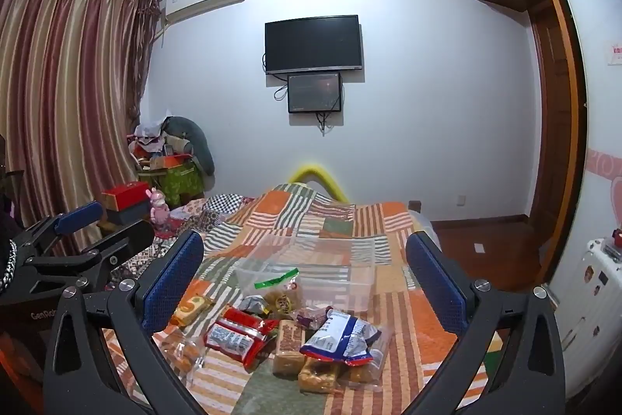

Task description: Organize snacks

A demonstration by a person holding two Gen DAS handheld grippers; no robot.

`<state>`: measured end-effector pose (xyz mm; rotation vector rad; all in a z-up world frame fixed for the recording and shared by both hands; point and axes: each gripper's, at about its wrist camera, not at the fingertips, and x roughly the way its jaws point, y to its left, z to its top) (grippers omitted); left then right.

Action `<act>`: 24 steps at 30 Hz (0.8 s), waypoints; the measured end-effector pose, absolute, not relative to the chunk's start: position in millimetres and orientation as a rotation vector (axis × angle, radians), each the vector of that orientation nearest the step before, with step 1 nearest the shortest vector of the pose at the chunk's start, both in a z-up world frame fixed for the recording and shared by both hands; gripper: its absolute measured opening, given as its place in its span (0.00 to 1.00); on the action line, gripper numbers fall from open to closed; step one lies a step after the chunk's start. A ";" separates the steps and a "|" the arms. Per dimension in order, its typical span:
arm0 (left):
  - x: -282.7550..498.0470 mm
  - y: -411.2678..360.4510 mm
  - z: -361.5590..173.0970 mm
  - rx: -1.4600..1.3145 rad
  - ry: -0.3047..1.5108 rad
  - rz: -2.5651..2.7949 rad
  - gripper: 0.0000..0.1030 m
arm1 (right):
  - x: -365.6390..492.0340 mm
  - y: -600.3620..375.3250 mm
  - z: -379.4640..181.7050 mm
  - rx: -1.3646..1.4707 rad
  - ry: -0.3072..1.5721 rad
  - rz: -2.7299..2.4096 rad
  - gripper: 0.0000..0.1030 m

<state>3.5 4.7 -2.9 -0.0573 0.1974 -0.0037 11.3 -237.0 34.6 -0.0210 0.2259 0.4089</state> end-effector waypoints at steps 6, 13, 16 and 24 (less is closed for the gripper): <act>1.6 2.5 -2.7 -0.051 0.194 0.001 1.00 | 8.2 -236.4 36.2 -0.026 0.215 0.405 1.00; 1.5 -0.5 -2.8 -0.054 0.193 0.004 1.00 | 9.2 -234.3 31.1 -0.036 0.203 0.395 1.00; 0.7 -0.5 -2.7 -0.055 0.192 0.006 1.00 | 10.2 -234.3 29.4 -0.034 0.204 0.391 1.00; 1.6 -0.9 -4.3 -0.057 0.193 0.008 1.00 | 12.4 -236.4 25.8 -0.024 0.209 0.383 1.00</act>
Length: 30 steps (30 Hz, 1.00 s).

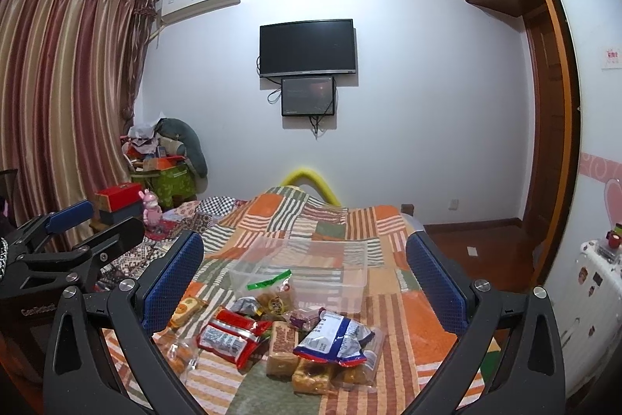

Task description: Organize snacks

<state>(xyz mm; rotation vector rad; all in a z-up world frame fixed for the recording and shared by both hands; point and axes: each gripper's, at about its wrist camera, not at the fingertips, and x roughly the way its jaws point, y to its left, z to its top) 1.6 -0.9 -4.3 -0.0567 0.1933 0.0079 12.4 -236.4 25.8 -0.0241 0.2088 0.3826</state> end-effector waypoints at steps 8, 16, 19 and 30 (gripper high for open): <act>2.6 -0.2 -6.3 -0.057 0.196 0.009 1.00 | 12.3 -236.8 24.7 -0.021 0.211 0.378 1.00; 2.7 -0.2 -7.7 -0.059 0.196 0.009 1.00 | 12.0 -237.8 24.6 -0.022 0.211 0.377 1.00; 2.9 -0.4 -8.2 -0.059 0.195 0.011 1.00 | 11.7 -238.7 24.0 -0.020 0.212 0.378 1.00; 1.4 -0.5 -8.9 -0.056 0.190 0.014 1.00 | 11.7 -241.2 22.9 -0.014 0.216 0.377 1.00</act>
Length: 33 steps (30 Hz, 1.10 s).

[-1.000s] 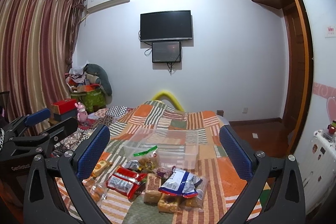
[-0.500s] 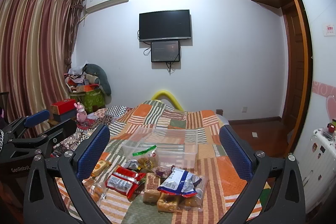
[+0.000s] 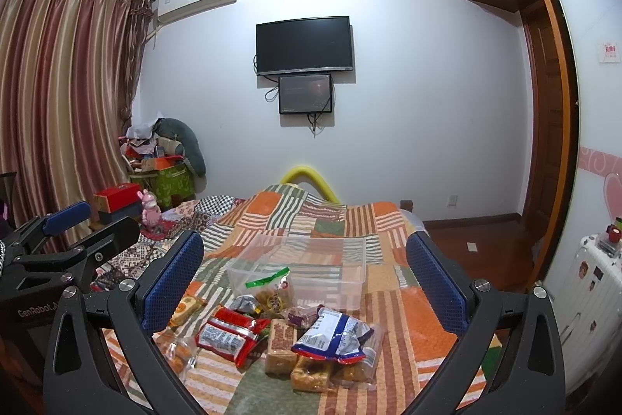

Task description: Organize snacks

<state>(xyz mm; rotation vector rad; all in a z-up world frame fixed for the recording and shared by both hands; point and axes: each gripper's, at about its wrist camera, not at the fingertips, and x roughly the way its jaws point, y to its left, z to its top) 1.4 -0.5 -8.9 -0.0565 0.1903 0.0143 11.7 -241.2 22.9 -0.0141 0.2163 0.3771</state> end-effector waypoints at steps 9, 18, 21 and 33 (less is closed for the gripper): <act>1.6 -4.2 -6.5 -0.053 0.193 0.014 1.00 | 12.1 -240.9 23.5 -0.014 0.217 0.376 1.00; 4.7 3.1 -8.9 -0.074 0.204 -0.023 0.93 | 11.7 -238.2 20.4 -0.031 0.211 0.381 1.00; 8.7 4.4 -12.1 -0.063 0.225 -0.015 0.83 | 13.4 -235.8 17.1 -0.037 0.221 0.387 0.95; 47.9 40.2 -61.3 -0.021 0.453 -0.008 0.57 | 44.1 -247.4 -18.9 -0.014 0.406 0.378 0.67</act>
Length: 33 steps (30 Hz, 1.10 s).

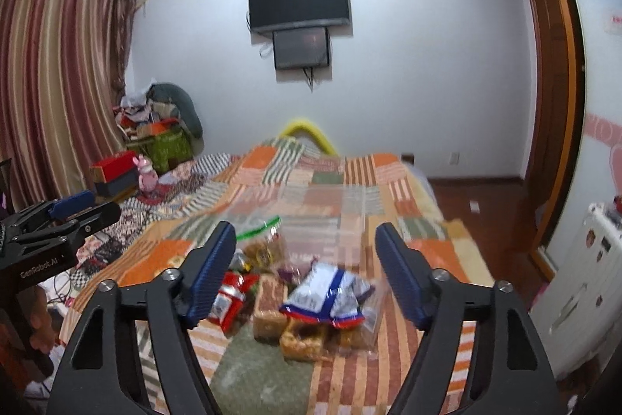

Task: Organize snacks
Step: 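Move left gripper to clear pastry bag while right gripper approaches blue-white chip bag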

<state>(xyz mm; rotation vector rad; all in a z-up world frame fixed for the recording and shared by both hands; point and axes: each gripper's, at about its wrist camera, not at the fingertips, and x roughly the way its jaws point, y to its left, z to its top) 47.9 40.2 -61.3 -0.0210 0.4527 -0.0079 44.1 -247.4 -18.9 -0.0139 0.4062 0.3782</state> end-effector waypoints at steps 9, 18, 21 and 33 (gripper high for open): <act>80.1 76.3 -131.2 -0.043 0.682 -0.005 0.54 | 60.3 -250.4 -57.3 -0.074 0.553 0.351 0.66; 92.5 86.7 -188.5 -0.063 0.859 -0.009 0.72 | 79.9 -250.2 -92.1 -0.070 0.714 0.357 0.66; 95.4 88.7 -201.7 -0.076 0.897 -0.009 0.81 | 84.5 -250.4 -100.1 -0.062 0.743 0.359 0.66; 108.2 88.3 -227.5 -0.139 0.953 -0.046 0.85 | 103.6 -241.0 -123.0 -0.099 0.802 0.359 0.81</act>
